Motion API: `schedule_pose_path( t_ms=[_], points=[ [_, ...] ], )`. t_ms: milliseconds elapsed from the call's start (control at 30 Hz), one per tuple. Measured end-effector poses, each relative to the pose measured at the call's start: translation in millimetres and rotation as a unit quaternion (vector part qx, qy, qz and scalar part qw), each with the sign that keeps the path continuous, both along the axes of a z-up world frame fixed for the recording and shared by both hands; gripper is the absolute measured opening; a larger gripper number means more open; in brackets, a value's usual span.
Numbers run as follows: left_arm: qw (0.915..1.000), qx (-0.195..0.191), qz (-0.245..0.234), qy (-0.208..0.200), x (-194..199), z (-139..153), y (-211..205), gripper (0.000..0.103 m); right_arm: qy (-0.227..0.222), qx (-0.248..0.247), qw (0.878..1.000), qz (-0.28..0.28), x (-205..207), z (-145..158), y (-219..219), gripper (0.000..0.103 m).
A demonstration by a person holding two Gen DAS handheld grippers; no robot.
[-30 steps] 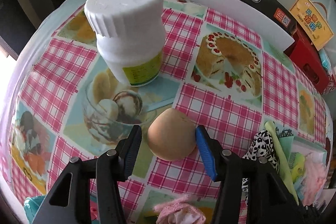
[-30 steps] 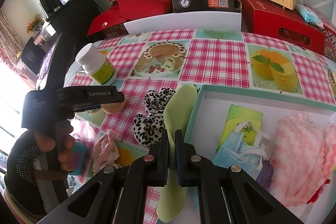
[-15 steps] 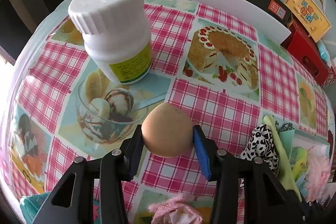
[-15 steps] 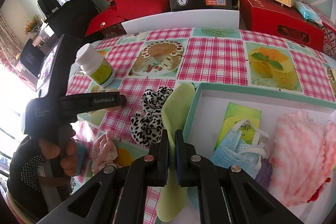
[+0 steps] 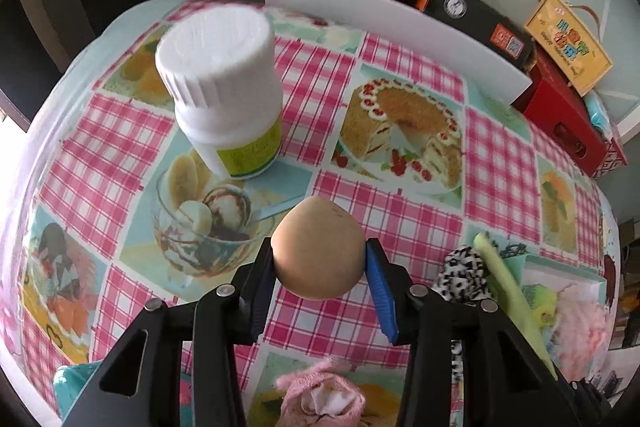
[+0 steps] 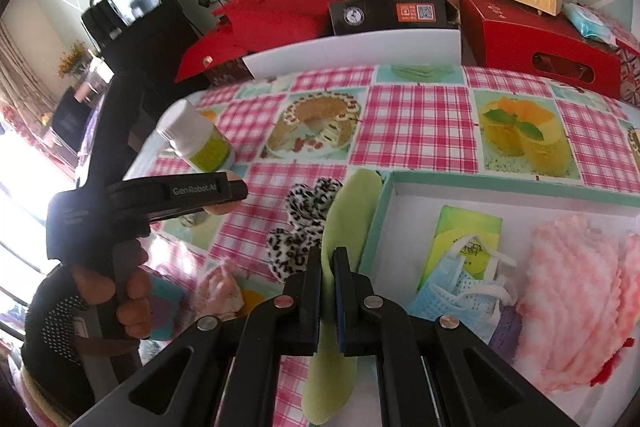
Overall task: Organize soft objects
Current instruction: 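Lift and carry the beige egg and green cloth over the tray with both tools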
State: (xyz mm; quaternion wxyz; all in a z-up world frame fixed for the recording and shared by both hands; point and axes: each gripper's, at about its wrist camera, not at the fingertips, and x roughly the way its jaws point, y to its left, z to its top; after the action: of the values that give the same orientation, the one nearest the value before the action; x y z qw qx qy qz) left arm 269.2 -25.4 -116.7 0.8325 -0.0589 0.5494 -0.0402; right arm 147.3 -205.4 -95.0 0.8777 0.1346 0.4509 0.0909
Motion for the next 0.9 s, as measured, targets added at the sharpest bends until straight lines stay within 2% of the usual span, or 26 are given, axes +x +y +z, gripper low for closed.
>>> schedule_pose_path(
  t_ms=[267,467,600,733,900],
  points=[
    [0.9995,-0.008,-0.011,-0.028,-11.5,23.9,-1.5,0.045,0.004,0.023,1.000,-0.003,0.6,-2.0,-6.3,0.005],
    [0.9989,-0.016,-0.019,-0.041,-19.5,37.7,-3.6,0.045,-0.016,0.111,0.994,0.001,-2.9,4.6,-18.7,0.004],
    [0.9985,-0.018,-0.021,-0.047,-19.6,41.7,-4.3,0.045,-0.028,0.148,0.989,0.003,-5.4,9.5,-24.2,0.004],
    [0.9977,-0.024,-0.025,-0.059,-23.4,50.9,-5.7,0.045,-0.043,0.165,0.985,0.001,-8.3,17.1,-27.8,0.004],
    [0.9943,-0.045,-0.040,-0.088,-36.2,75.4,-8.3,0.045,-0.086,0.166,0.982,-0.002,-22.0,42.2,-32.7,0.004]
  ],
)
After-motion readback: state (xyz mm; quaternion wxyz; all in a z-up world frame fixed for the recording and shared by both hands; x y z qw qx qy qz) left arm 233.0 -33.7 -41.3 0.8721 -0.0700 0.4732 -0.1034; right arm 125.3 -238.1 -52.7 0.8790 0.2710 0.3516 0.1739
